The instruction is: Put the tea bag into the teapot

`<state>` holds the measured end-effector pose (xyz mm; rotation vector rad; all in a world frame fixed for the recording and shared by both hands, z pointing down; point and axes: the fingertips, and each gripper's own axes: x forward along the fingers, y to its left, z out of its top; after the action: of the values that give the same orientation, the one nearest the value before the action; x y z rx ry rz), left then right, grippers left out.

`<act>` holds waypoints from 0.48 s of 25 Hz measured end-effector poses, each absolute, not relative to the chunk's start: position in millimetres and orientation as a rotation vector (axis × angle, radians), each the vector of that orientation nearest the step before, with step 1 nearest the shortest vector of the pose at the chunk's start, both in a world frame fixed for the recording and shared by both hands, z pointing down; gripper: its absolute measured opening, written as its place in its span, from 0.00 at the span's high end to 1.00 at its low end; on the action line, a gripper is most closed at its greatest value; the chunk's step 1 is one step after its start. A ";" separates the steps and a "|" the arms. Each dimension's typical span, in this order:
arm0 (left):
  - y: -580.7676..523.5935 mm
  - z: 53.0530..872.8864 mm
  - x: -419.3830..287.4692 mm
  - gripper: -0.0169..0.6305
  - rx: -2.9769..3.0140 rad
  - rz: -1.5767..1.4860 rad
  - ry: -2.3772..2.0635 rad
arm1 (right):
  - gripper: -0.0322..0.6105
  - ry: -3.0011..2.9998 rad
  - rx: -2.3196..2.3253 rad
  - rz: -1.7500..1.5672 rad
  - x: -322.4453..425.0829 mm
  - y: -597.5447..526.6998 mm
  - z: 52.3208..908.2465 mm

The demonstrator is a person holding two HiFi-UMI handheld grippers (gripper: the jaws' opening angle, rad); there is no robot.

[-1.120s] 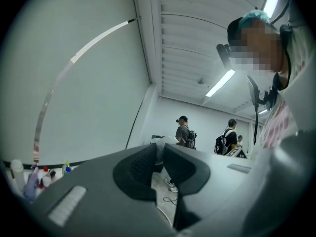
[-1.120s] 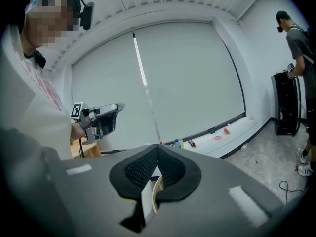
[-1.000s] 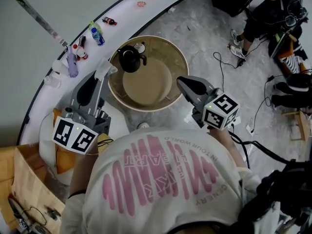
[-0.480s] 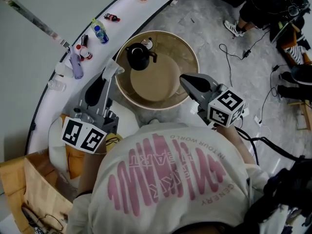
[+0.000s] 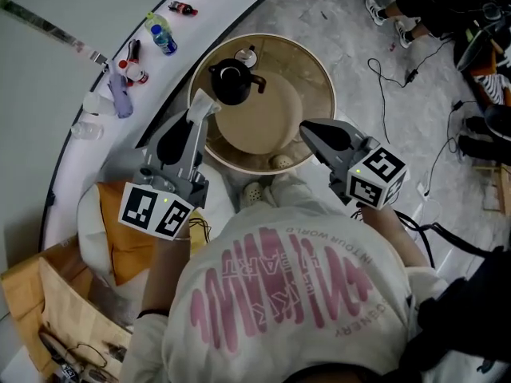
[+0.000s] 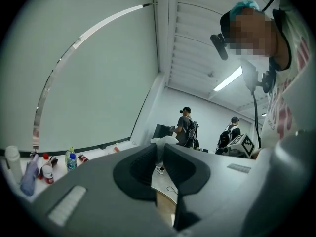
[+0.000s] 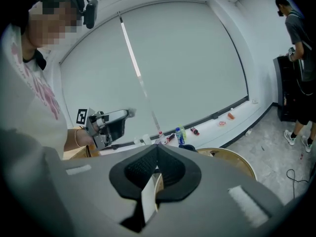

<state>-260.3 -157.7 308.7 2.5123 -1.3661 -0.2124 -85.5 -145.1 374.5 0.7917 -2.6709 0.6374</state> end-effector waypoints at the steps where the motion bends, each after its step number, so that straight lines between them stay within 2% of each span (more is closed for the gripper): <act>1: -162.5 313.7 -260.6 0.88 2.499 -0.205 -1.382 | 0.94 -2.668 0.773 0.651 -87.2 -148.8 378.2; 12: -226.1 376.1 -244.4 0.88 2.407 -0.069 -1.482 | 0.94 -2.647 0.681 0.822 -66.3 -204.1 416.1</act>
<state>-244.4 -226.1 376.1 2.4073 -1.4820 -0.0693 -66.3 -204.1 416.1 0.6806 -2.6468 0.8218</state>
